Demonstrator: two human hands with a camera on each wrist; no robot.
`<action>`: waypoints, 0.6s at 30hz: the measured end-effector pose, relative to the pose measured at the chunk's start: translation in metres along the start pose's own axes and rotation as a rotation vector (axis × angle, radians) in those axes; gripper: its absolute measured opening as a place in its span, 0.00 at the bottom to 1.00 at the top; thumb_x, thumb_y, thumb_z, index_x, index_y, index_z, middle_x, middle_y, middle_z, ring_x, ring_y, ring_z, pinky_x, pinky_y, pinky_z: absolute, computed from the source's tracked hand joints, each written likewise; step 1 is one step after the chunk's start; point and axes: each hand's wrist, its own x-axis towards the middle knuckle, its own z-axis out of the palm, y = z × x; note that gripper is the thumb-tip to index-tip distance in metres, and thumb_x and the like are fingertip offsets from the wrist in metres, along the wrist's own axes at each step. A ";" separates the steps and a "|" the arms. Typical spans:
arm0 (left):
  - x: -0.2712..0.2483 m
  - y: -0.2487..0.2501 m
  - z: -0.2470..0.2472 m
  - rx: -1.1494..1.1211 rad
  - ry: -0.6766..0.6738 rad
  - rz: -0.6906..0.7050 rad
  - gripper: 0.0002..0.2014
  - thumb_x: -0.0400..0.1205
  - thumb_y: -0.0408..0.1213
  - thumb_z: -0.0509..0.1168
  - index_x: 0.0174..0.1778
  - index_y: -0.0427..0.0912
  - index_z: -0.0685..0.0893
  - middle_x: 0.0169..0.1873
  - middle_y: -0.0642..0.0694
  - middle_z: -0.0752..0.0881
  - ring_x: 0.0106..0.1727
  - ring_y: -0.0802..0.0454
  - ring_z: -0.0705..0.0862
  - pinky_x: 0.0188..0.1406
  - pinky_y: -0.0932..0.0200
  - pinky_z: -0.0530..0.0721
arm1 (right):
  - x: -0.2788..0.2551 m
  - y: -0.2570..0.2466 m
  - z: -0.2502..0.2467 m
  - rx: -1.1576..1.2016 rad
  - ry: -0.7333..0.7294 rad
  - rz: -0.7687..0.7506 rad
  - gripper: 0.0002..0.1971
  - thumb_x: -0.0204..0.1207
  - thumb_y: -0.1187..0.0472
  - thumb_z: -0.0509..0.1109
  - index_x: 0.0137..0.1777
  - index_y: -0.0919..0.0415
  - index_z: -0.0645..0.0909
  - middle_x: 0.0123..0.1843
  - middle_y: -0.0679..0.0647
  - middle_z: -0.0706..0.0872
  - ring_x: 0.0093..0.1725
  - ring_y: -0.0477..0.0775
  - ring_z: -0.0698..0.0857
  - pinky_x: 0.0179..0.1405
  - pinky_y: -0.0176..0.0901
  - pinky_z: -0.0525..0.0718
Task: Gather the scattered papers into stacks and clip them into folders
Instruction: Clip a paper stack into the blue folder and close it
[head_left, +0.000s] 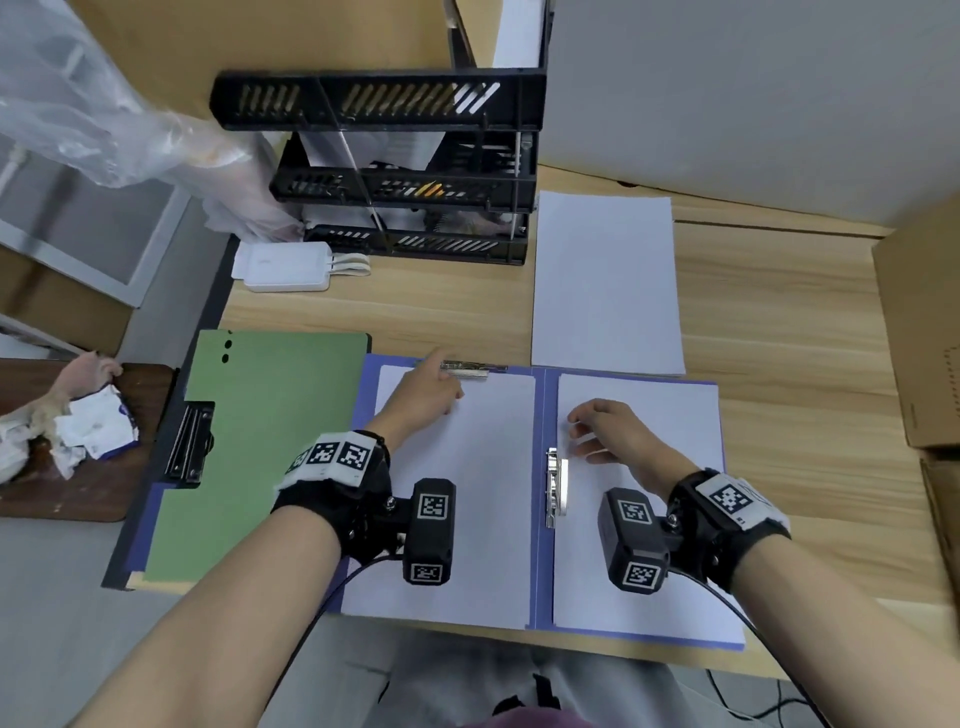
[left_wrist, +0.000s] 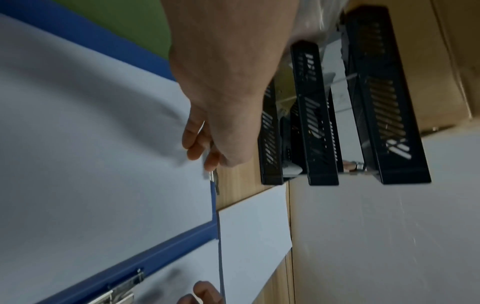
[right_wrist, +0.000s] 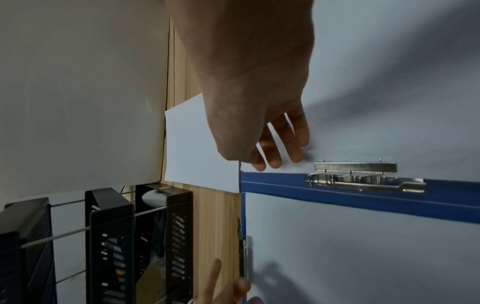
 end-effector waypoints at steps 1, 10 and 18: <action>0.003 0.009 0.006 0.011 -0.038 0.010 0.24 0.85 0.32 0.55 0.79 0.49 0.67 0.45 0.47 0.85 0.36 0.51 0.80 0.41 0.59 0.79 | 0.001 0.001 -0.004 0.002 -0.004 0.005 0.10 0.84 0.63 0.56 0.48 0.59 0.79 0.37 0.50 0.83 0.31 0.50 0.84 0.34 0.39 0.78; 0.030 0.030 0.038 0.091 -0.155 -0.074 0.23 0.85 0.33 0.53 0.78 0.49 0.69 0.37 0.49 0.85 0.29 0.53 0.77 0.29 0.61 0.75 | 0.020 -0.005 -0.012 -0.004 -0.084 0.067 0.18 0.87 0.51 0.56 0.43 0.60 0.81 0.29 0.51 0.82 0.23 0.49 0.82 0.21 0.33 0.72; 0.031 0.028 0.027 0.129 -0.072 0.029 0.10 0.86 0.43 0.60 0.61 0.46 0.78 0.39 0.55 0.80 0.35 0.60 0.79 0.33 0.65 0.73 | 0.054 -0.020 0.015 0.020 -0.043 0.095 0.18 0.84 0.52 0.60 0.36 0.60 0.81 0.27 0.54 0.83 0.19 0.49 0.79 0.17 0.29 0.74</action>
